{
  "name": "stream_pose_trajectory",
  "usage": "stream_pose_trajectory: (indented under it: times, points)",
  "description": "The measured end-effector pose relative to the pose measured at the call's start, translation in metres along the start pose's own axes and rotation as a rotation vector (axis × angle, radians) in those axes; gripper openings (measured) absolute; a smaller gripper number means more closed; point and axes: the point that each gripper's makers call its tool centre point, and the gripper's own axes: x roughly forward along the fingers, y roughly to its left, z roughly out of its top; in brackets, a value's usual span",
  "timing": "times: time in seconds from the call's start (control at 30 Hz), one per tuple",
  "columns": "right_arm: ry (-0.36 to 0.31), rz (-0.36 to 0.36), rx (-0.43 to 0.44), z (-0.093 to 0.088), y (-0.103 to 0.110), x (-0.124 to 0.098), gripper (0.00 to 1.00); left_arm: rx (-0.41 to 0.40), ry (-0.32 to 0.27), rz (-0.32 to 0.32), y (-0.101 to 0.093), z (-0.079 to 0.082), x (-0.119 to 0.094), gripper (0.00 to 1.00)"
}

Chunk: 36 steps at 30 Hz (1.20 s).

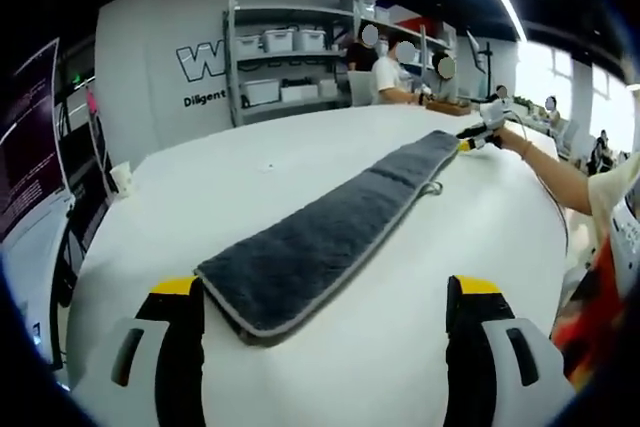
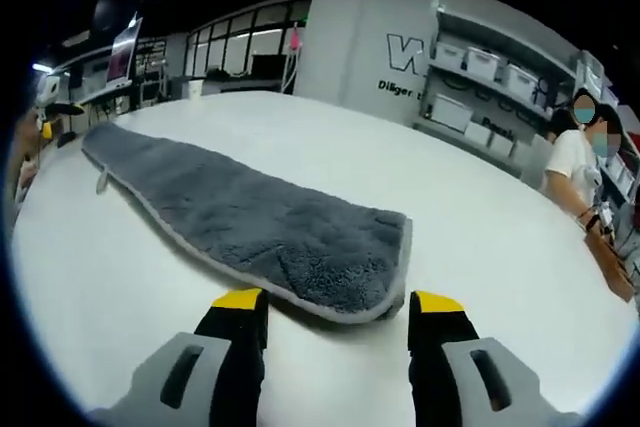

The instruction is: Open the folded towel by lifting each exposed corner and separating the folded layers until the towel lies flat within the target outline without major curled edges

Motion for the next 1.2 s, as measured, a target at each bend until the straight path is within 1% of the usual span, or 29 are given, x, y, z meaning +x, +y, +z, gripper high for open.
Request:
stream_pose_trajectory:
  times: [0.03,0.1,0.13,0.23,0.3,0.33,0.37,0.47,0.53,0.7,0.77,0.8,0.9,1.1,1.2]
  points:
    - [0.0,0.004,0.002,0.0,0.0,0.001,0.46,-0.001,-0.002,0.0,0.0,0.001,0.0,0.98]
    - [-0.007,0.01,0.011,0.001,-0.001,0.003,0.4,0.002,-0.009,0.0,0.0,0.003,0.0,0.98]
    - [-0.011,0.013,0.016,0.002,-0.002,0.004,0.35,0.003,-0.012,0.0,0.0,0.004,0.0,0.98]
    - [-0.031,-0.001,0.027,0.003,-0.006,0.005,0.23,0.008,-0.004,0.008,0.002,0.002,0.0,0.98]
    - [-0.035,-0.005,0.023,0.003,-0.007,0.006,0.12,0.008,-0.001,0.009,0.003,0.001,0.001,0.98]
    - [-0.037,-0.019,0.004,0.003,-0.008,0.005,0.04,0.005,-0.002,0.008,0.003,0.001,0.001,0.98]
    - [-0.039,-0.03,-0.003,0.004,-0.01,0.004,0.03,0.002,-0.003,0.007,0.003,0.001,0.001,0.98]
    - [-0.063,-0.034,0.004,0.007,-0.011,0.0,0.01,0.002,-0.003,0.006,0.002,0.001,0.0,0.98]
    - [-0.078,-0.04,-0.008,0.012,-0.012,-0.004,0.0,0.002,-0.008,0.007,0.003,0.003,-0.001,0.98]
    - [-0.081,-0.027,-0.043,0.017,-0.005,-0.012,0.0,0.002,-0.013,0.01,0.004,0.004,-0.003,0.97]
    - [-0.07,-0.029,-0.048,0.017,-0.006,-0.014,0.0,0.003,-0.012,0.007,0.002,0.003,-0.003,0.97]
    - [-0.052,-0.03,-0.039,0.014,-0.006,-0.015,0.0,0.004,-0.013,0.005,0.001,0.003,-0.003,0.97]
    - [-0.064,-0.015,-0.04,0.015,-0.001,-0.021,0.0,0.002,-0.014,-0.002,-0.001,0.003,-0.004,0.97]
    - [-0.041,-0.012,-0.049,0.005,0.004,-0.029,0.0,0.007,-0.015,-0.002,-0.004,0.002,-0.008,0.97]
    - [-0.065,0.0,-0.03,0.004,0.01,-0.038,0.0,0.005,-0.019,-0.002,-0.004,0.002,-0.011,0.97]
